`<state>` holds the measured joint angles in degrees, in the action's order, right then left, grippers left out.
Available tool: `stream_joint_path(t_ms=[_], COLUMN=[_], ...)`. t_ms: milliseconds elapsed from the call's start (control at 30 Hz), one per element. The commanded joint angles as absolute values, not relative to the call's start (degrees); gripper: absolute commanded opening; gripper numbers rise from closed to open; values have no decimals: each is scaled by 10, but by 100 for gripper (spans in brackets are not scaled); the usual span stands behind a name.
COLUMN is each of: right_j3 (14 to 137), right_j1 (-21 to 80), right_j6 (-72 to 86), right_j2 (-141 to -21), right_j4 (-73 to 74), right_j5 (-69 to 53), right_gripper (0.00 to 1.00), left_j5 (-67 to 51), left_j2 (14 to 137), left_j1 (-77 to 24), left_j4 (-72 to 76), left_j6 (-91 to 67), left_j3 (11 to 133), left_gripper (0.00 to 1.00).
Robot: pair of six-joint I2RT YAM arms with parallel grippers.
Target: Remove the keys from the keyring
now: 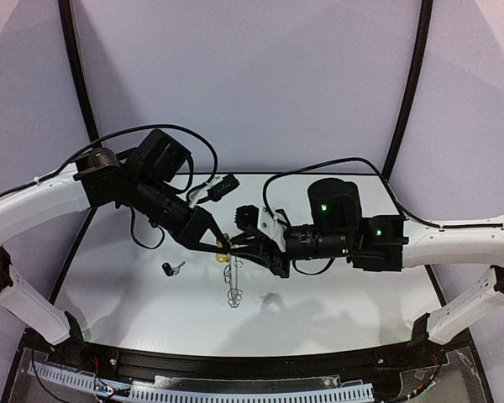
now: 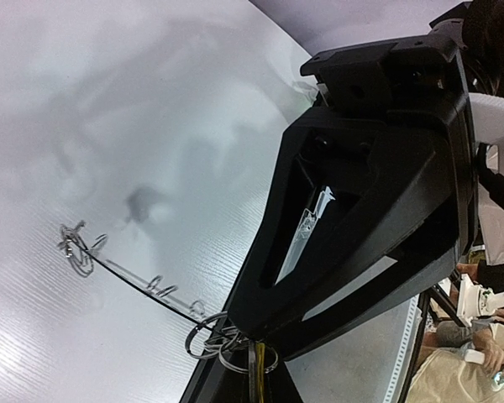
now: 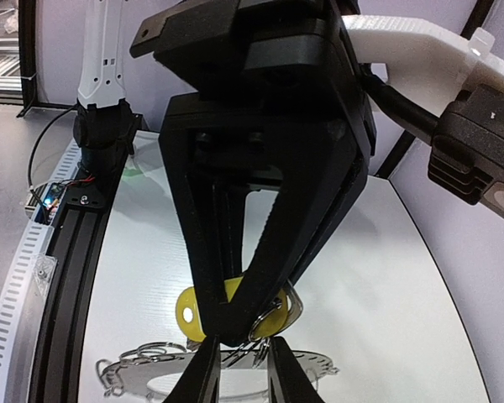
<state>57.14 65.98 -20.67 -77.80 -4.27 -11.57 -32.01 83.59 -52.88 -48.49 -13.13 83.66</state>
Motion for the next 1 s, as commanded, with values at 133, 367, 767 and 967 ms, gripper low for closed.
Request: stream_joint_path(t_ms=[133,367,767,967], right_j3=[571,571,550,551], right_j1=[664,669,670,670], right_j6=[-196,-190,-204,-213], right_j2=[-793,-806,-744,-727], right_j4=[-55,-61,-102,-45], right_j5=[-88,-75,-78,-83], right_gripper=[22,4,0,0], left_j5=[-338,-348,-299,-282], left_j2=[823,822,808,799], left_j1=[-532,-531,-532,-532], left_j4=[-464,-458,-459,-453], left_j6=[-138,-136,-118,-124], left_j3=[856,863,827,808], left_gripper=[1,1,1,1])
